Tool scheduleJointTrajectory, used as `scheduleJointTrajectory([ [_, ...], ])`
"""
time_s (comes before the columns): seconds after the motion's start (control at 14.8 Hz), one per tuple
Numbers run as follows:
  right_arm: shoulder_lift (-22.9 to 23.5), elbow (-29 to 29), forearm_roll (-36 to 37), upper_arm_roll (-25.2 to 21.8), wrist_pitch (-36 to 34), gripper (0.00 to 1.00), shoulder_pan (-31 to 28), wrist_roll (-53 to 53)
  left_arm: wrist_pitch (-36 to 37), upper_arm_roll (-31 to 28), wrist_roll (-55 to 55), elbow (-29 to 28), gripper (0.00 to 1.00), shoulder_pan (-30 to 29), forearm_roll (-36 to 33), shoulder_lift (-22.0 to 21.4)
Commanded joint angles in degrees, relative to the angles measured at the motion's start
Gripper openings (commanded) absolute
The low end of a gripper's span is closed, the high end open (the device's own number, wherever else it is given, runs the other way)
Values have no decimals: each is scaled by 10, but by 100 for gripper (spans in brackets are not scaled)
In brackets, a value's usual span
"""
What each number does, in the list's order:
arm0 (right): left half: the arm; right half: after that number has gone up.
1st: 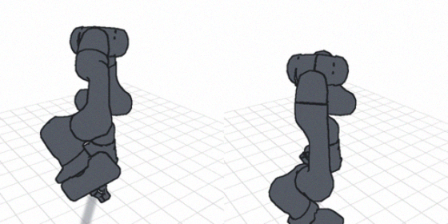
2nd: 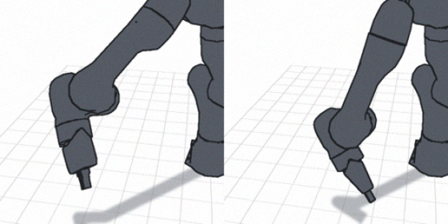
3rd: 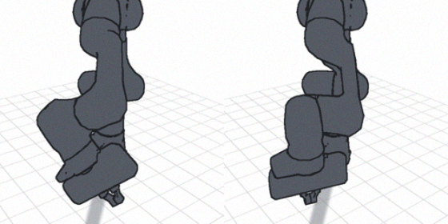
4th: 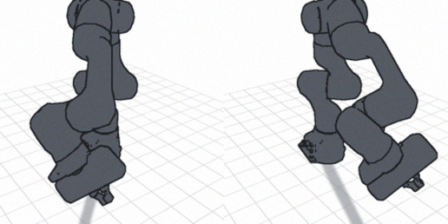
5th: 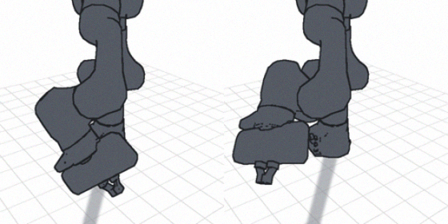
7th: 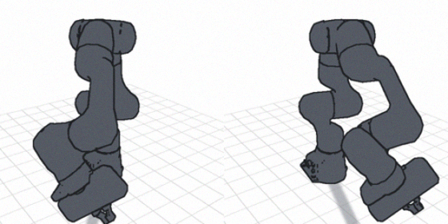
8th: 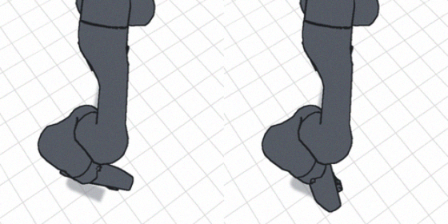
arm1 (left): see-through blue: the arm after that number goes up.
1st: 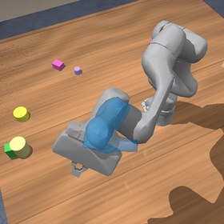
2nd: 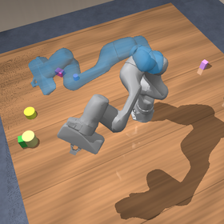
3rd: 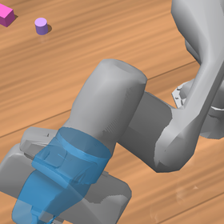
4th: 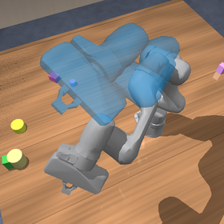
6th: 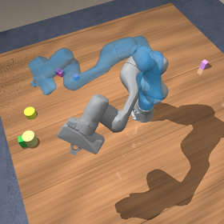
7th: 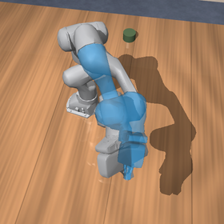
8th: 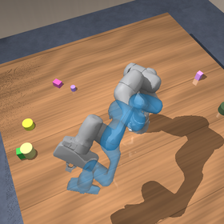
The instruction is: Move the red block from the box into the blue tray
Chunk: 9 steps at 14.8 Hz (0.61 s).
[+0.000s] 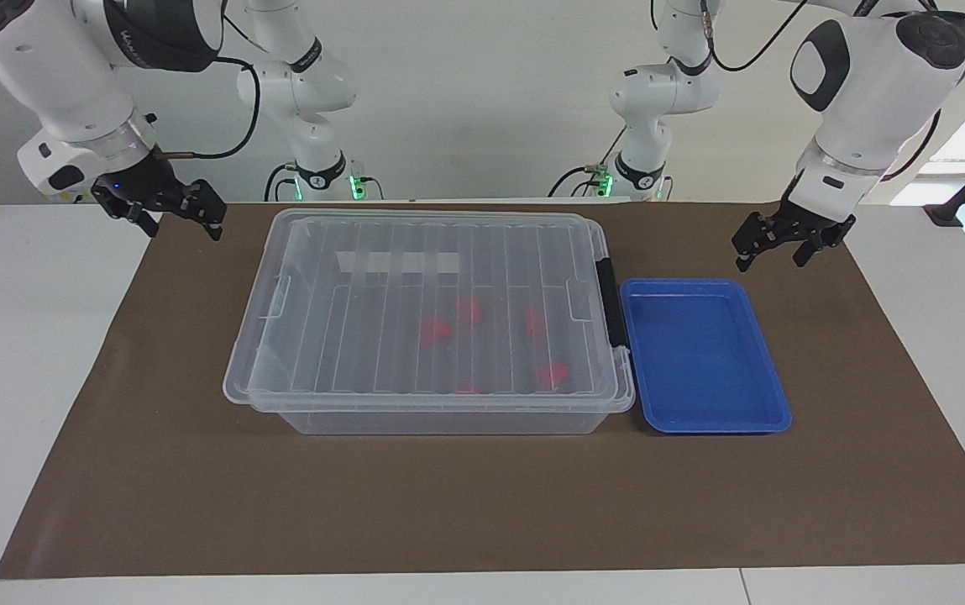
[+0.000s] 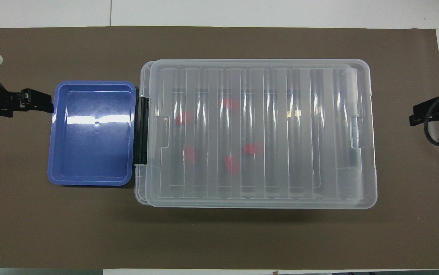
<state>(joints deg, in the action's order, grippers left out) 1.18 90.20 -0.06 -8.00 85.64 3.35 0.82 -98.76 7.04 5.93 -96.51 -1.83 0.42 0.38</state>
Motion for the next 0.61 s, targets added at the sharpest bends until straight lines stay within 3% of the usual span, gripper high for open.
scheduleJointTrajectory([
  [0.0,2,-6,-2,5,-4,100,-7,6,3,1,-3,-7,100,-4,3,-7],
  [0.54,2,-5,-12,5,-1,100,-7,8,4,1,-3,-7,100,-4,3,-8],
])
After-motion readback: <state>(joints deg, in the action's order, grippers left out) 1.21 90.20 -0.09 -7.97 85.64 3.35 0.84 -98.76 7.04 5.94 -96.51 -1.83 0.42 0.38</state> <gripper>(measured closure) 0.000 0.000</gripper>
